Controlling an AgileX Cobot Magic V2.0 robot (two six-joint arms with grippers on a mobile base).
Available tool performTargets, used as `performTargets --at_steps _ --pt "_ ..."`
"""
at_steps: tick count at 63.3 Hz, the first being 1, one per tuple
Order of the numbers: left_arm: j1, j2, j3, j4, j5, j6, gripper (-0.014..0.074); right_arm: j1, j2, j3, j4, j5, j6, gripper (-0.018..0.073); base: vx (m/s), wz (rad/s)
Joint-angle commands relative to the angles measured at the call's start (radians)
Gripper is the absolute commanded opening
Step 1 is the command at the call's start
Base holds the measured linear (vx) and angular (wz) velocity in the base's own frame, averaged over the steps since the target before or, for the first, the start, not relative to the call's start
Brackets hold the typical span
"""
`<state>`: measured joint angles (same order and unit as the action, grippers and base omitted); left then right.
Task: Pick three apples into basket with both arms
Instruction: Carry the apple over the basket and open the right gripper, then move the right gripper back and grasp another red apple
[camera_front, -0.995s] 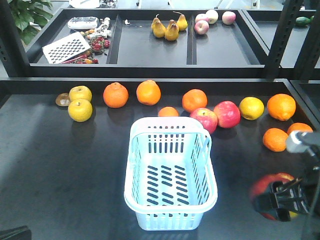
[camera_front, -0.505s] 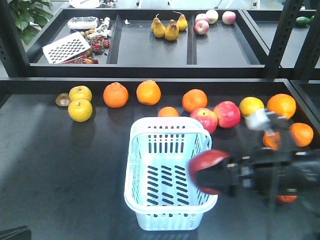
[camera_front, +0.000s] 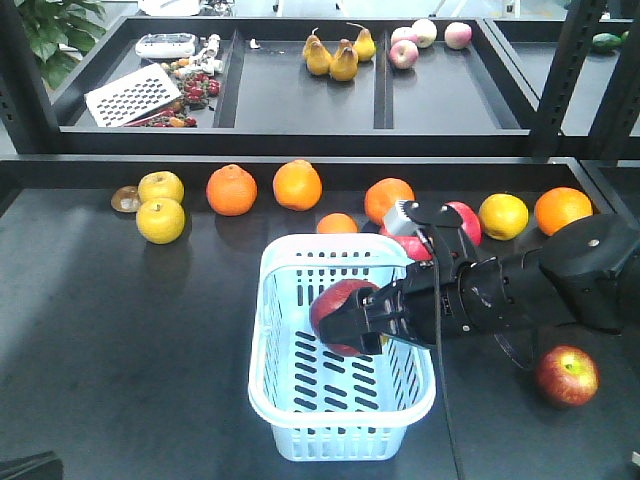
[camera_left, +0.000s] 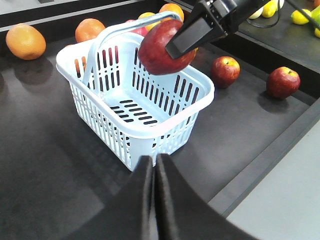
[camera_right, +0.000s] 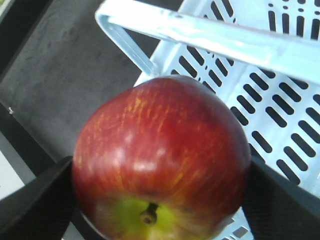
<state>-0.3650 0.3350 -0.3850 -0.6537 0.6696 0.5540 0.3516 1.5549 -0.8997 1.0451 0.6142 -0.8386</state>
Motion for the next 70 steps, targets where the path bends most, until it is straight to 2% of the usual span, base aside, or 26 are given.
performTargets --at_steps 1,9,22,27,32,38,45,51,55,61,66,70 --pt "-0.001 0.008 -0.02 -0.032 -0.054 -0.005 -0.0008 -0.001 -0.033 -0.034 0.024 0.003 0.0 0.064 0.0 0.0" --pt "-0.001 0.008 -0.02 -0.032 -0.054 -0.005 -0.0008 -0.001 -0.033 -0.034 0.024 -0.004 0.0 0.0671 0.0 0.0" --pt "-0.001 0.008 -0.02 -0.032 -0.054 -0.005 -0.0008 -0.001 -0.033 -0.034 0.028 -0.015 0.0 0.0621 0.0 0.0" --pt "-0.001 0.008 -0.02 -0.032 -0.054 -0.005 -0.0008 -0.002 -0.033 -0.034 0.028 -0.022 0.006 0.0569 0.0 0.0" --pt "-0.001 0.008 -0.02 -0.032 -0.054 -0.005 -0.0008 -0.002 -0.034 -0.034 0.028 -0.012 0.069 0.0504 0.0 0.0" --pt "-0.001 0.008 -0.02 -0.032 -0.054 -0.005 -0.0008 -0.003 -0.047 -0.034 -0.026 0.014 0.134 0.0365 0.0 0.0" --pt "-0.001 0.008 -0.02 -0.032 -0.054 -0.005 -0.0008 -0.003 -0.083 -0.034 -0.202 0.03 0.254 0.0156 0.0 0.0" --pt "-0.001 0.008 -0.02 -0.032 -0.054 -0.005 -0.0007 -0.019 -0.137 -0.034 -0.452 0.026 0.455 -0.0013 0.0 0.0" --pt "-0.001 0.008 -0.02 -0.032 -0.054 -0.005 -0.0007 -0.058 -0.171 -0.034 -0.626 0.037 0.599 -0.0011 0.0 0.0" --pt "-0.001 0.008 -0.02 -0.031 -0.054 -0.005 -0.0006 -0.139 -0.201 -0.034 -0.836 0.072 0.748 0.0014 0.0 0.0" --pt "-0.001 0.008 -0.02 -0.031 -0.054 -0.005 -0.0006 -0.219 -0.203 -0.034 -0.932 0.102 0.767 0.0061 0.0 0.0" --pt "-0.001 0.008 -0.02 -0.031 -0.055 -0.005 -0.0006 -0.275 -0.195 -0.034 -0.945 0.111 0.748 0.0124 0.0 0.0"
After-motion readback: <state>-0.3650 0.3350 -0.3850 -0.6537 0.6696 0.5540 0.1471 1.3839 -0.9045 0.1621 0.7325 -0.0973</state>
